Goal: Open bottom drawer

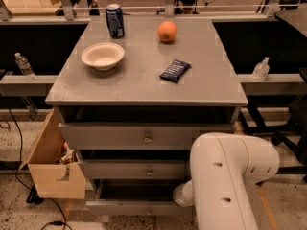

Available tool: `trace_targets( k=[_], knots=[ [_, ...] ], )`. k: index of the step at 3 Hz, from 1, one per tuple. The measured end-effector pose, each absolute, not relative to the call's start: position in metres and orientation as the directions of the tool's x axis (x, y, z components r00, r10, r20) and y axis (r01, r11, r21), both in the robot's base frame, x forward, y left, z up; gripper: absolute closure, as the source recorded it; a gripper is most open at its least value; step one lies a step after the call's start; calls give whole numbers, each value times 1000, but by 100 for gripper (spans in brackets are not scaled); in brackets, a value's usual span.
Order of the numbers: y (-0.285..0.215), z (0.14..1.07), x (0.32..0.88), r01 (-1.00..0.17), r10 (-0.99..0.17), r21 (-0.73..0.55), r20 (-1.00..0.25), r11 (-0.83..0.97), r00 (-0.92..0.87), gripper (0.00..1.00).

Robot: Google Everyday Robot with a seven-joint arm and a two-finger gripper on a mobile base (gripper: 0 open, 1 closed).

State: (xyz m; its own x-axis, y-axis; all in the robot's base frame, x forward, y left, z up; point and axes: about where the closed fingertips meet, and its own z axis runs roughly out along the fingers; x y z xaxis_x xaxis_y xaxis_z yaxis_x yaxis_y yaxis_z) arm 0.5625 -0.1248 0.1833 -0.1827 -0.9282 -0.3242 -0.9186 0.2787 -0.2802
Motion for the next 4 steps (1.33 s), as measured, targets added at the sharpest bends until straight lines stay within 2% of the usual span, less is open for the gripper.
trace_targets(
  k=[1, 2, 3, 4],
  knots=[
    [-125, 183, 562, -919, -928, -280, -324, 279, -183, 28],
    [-125, 183, 562, -919, -928, -280, -324, 279, -183, 5],
    [-124, 183, 570, -919, -928, -280, -324, 279, -183, 0],
    [-124, 183, 570, -919, -928, -280, -324, 279, -183, 0]
  ],
)
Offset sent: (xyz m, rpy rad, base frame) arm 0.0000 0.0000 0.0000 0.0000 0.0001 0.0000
